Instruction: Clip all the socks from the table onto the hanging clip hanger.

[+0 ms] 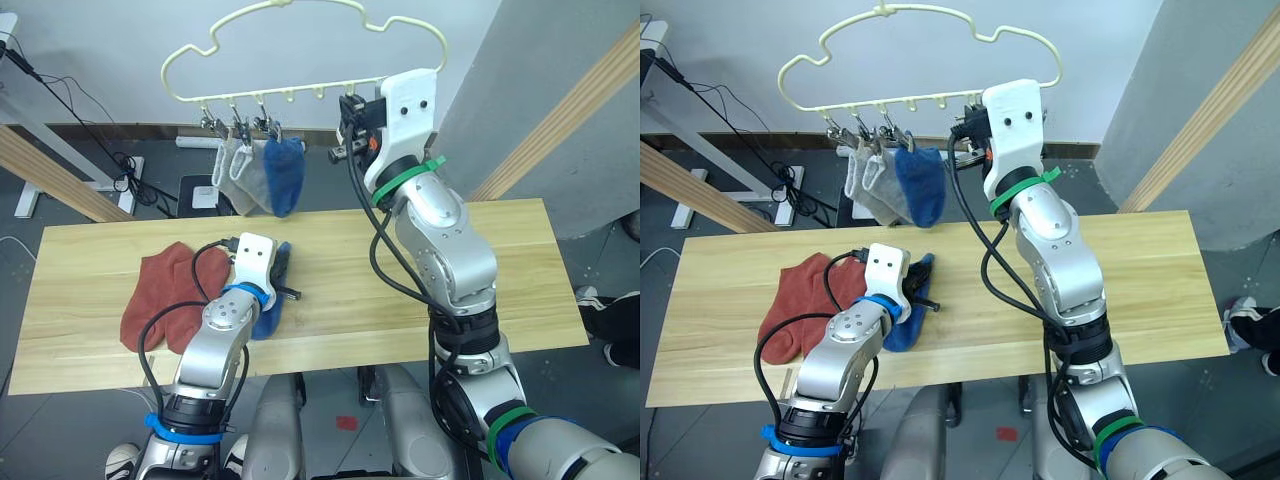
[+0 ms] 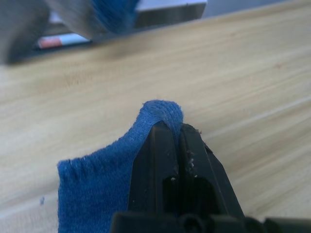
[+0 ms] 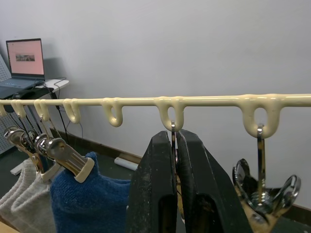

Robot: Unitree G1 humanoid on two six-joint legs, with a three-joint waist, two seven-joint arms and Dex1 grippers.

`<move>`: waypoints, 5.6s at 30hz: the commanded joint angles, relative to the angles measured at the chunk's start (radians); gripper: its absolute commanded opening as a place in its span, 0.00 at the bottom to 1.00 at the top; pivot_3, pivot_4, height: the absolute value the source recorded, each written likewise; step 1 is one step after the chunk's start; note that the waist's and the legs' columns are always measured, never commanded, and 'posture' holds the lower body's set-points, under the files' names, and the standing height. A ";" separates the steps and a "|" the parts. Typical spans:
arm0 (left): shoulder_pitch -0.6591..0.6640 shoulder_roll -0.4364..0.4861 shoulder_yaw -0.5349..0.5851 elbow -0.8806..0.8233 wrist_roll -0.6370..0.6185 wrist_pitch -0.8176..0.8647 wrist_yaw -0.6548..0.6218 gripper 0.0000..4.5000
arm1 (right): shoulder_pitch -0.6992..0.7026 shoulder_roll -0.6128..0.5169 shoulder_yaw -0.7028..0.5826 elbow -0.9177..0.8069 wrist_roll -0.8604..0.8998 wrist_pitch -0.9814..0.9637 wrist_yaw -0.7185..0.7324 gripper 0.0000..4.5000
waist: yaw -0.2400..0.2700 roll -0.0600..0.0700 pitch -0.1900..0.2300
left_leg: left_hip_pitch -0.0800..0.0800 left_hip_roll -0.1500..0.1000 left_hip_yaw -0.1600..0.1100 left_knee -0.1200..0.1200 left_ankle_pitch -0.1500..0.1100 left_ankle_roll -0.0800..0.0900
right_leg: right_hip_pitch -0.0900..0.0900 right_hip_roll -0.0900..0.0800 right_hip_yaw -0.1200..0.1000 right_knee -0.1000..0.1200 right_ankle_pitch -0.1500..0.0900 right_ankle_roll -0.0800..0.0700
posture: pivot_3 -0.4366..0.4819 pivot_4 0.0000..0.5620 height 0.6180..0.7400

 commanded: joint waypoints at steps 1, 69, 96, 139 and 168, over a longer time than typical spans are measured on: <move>-0.011 -0.009 -0.014 -0.039 0.020 -0.123 -0.017 0.00 | -0.004 0.006 0.002 -0.056 0.009 0.000 -0.003 0.00 | 0.001 0.000 0.000 | 0.000 0.000 0.000 0.000 0.000 0.000 | 0.000 0.000 0.000 0.000 0.000 0.000 | 0.36 0.82 0.96; -0.051 -0.058 0.056 0.027 -0.128 -0.304 -0.271 0.00 | 0.011 0.038 0.018 -0.109 0.024 0.044 -0.016 0.00 | 0.000 0.000 0.000 | -0.001 0.000 0.001 -0.001 0.000 0.000 | -0.001 0.000 0.000 -0.002 0.000 0.000 | 0.33 0.82 0.96; -0.241 -0.108 0.004 0.136 -0.015 -0.611 -0.186 0.00 | 0.015 0.083 -0.010 -0.135 0.108 0.148 -0.052 0.00 | -0.013 0.000 0.000 | -0.002 0.000 0.001 -0.001 -0.001 0.002 | 0.000 0.000 0.000 -0.004 0.000 0.000 | 0.33 0.82 0.96; -0.150 0.030 0.017 0.004 -0.130 -0.397 -0.357 0.74 | 0.168 -0.105 0.040 -0.442 0.273 0.307 0.103 0.61 | -0.023 0.000 0.000 | -0.002 0.000 0.001 -0.002 -0.001 0.002 | -0.001 0.001 0.000 -0.004 0.000 0.000 | 0.35 0.83 0.96; -0.298 0.338 0.144 -0.100 -0.455 -0.115 -0.671 0.74 | 0.128 -0.095 0.030 -0.203 0.028 0.095 -0.048 0.61 | 0.004 0.000 0.000 | -0.002 0.000 0.002 -0.004 0.001 -0.003 | -0.002 0.000 0.001 -0.006 0.000 0.001 | 0.42 0.80 0.96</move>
